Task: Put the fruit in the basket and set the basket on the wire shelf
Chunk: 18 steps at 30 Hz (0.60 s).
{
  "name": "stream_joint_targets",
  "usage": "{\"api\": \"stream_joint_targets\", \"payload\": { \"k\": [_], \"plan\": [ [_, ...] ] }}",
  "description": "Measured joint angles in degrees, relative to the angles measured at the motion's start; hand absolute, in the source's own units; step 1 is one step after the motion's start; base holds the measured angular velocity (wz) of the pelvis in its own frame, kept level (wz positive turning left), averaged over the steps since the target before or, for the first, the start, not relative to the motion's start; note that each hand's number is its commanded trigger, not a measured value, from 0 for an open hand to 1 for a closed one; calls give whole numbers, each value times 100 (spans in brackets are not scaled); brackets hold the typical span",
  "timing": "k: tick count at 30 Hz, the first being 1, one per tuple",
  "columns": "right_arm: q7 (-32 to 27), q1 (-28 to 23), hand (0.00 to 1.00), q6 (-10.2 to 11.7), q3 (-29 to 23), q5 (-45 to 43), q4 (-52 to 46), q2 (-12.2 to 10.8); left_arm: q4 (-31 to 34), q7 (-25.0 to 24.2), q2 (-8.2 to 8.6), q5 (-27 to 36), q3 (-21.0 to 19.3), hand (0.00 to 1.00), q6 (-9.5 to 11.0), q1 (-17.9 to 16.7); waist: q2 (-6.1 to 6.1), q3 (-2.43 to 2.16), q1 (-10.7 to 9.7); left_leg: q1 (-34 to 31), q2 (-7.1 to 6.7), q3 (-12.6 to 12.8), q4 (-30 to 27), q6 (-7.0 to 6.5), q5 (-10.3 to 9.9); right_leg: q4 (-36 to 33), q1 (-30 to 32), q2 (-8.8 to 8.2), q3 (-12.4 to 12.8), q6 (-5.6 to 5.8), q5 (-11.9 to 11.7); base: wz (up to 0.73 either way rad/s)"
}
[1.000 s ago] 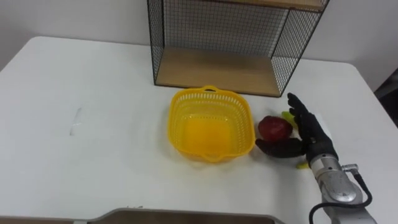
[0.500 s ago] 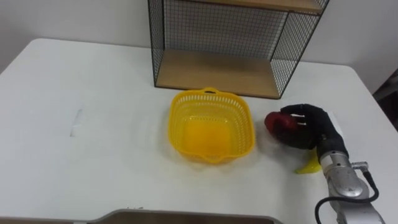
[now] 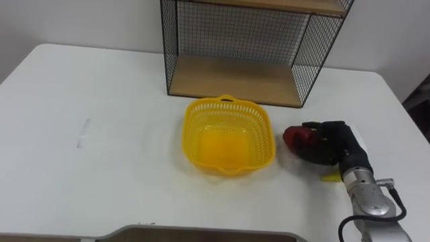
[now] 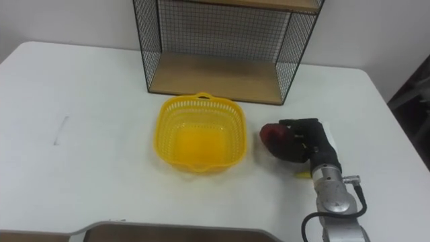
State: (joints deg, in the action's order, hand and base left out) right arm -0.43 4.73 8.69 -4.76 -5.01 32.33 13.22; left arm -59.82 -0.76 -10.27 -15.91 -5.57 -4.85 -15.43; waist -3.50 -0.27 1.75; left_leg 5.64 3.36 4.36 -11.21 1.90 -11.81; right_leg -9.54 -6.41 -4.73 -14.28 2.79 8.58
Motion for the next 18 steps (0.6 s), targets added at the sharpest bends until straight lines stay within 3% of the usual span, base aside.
{"api": "stream_joint_targets", "payload": {
  "k": [5,12,18],
  "plan": [
    [-27,2,100,-28,1,56,-2,-12,0,-2,12,-3,10,0,-18,-34,13,-8,4,1,1,0,-11,0,0,-14,-4,-1,2,0,0,0],
    [-275,-42,100,-368,16,496,-380,-123,-12,-114,22,-4,9,0,-14,-7,87,-1,9,-9,-3,2,-8,0,0,-17,11,-1,18,0,0,0],
    [-492,-43,100,-525,-25,479,-1127,-118,-112,-99,74,-2,7,0,-15,41,202,-26,-54,-38,-15,10,50,-5,5,-31,83,-10,18,2,1,-1]
  ]
}}
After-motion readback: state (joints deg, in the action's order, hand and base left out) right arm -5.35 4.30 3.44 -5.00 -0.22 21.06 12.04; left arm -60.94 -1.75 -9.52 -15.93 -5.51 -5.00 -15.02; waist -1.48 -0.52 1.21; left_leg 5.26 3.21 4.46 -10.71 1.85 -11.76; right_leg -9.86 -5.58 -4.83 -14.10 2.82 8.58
